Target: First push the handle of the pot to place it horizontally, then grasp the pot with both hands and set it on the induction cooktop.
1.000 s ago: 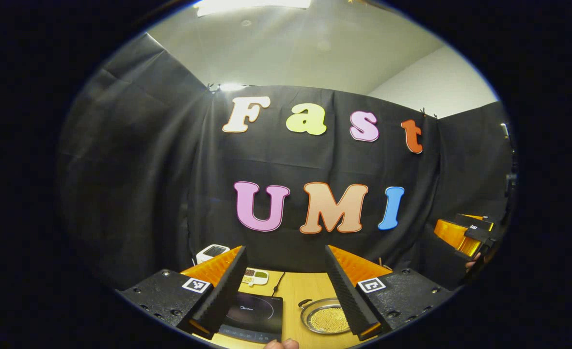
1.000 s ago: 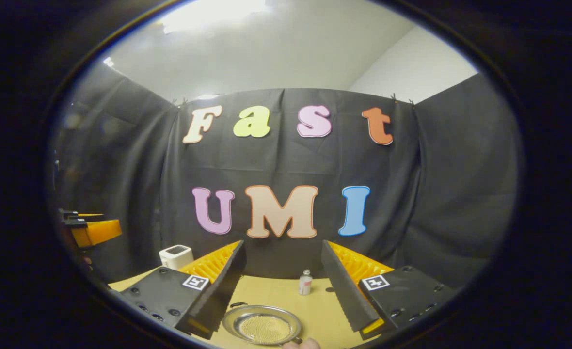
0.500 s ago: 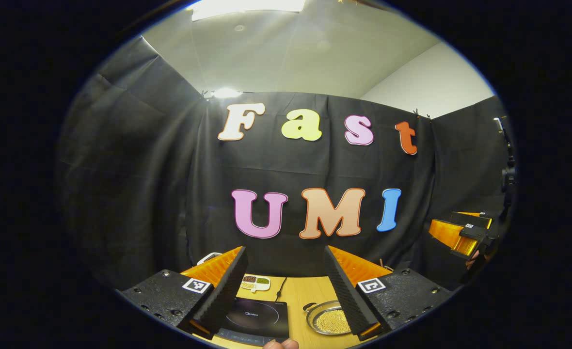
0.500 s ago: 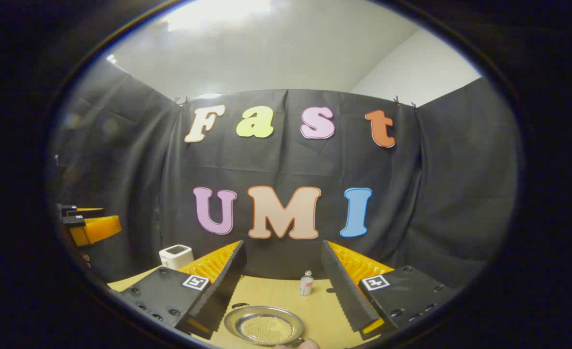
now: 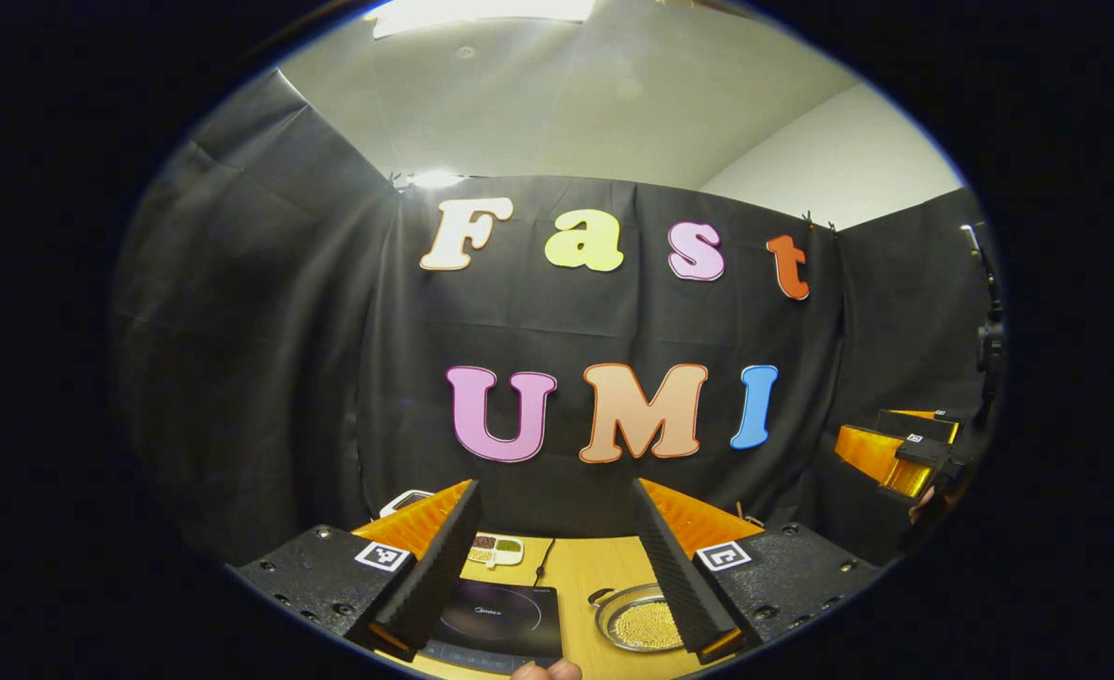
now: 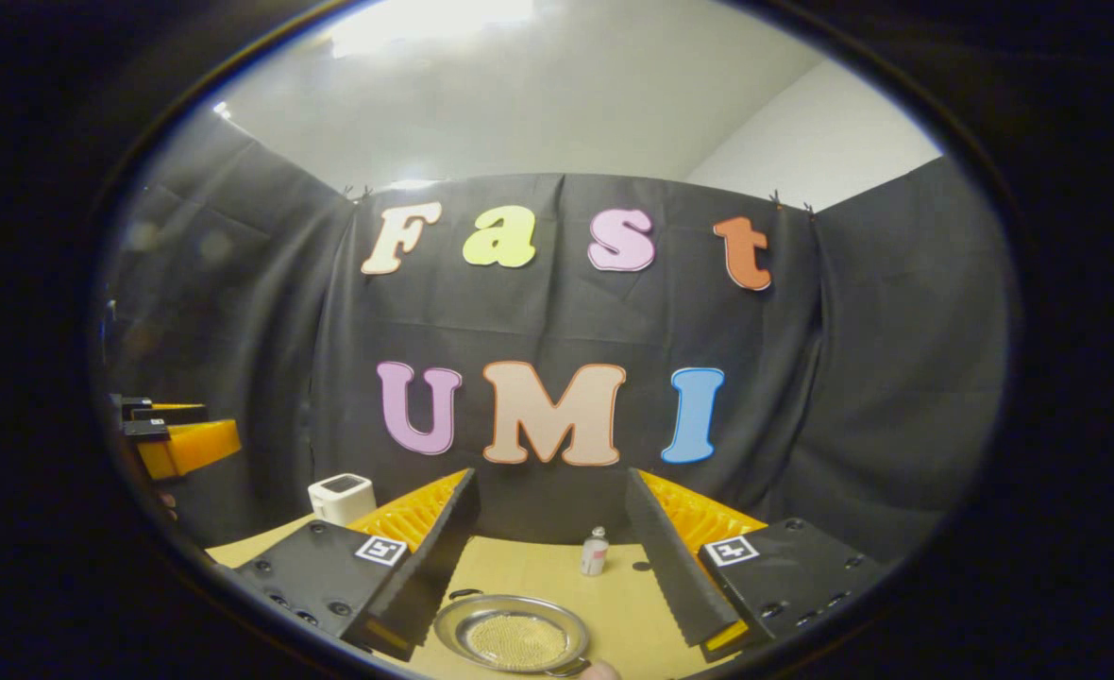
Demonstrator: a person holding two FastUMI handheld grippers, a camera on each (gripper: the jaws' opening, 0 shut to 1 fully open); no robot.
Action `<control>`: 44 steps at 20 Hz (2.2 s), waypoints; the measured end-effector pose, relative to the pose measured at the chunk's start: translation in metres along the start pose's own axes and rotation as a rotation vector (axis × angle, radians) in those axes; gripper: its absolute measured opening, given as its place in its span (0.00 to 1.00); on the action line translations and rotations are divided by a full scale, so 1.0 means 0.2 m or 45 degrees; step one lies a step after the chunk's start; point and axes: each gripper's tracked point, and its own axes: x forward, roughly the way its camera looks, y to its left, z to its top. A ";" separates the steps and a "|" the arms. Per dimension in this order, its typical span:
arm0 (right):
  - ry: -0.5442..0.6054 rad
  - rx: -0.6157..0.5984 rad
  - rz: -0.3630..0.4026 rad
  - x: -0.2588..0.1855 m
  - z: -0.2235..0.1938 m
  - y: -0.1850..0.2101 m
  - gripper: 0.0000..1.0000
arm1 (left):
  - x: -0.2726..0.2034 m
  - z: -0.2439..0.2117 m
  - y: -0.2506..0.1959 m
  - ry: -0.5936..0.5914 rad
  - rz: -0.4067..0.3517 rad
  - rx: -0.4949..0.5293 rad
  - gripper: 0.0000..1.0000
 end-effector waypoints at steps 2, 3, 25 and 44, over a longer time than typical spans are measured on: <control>0.006 -0.002 -0.003 0.00 0.00 0.00 0.90 | 0.00 0.01 0.01 -0.002 0.002 0.001 0.91; 0.007 -0.001 -0.002 0.00 -0.01 0.01 0.87 | 0.00 0.01 0.02 -0.006 0.003 0.001 0.91; 0.298 0.191 0.219 0.00 -0.40 0.26 0.06 | 0.00 -0.05 0.11 0.005 -0.040 -0.024 0.91; 0.849 0.314 0.620 0.11 -1.61 0.02 0.01 | 0.29 -0.36 -0.15 0.246 0.251 0.028 0.95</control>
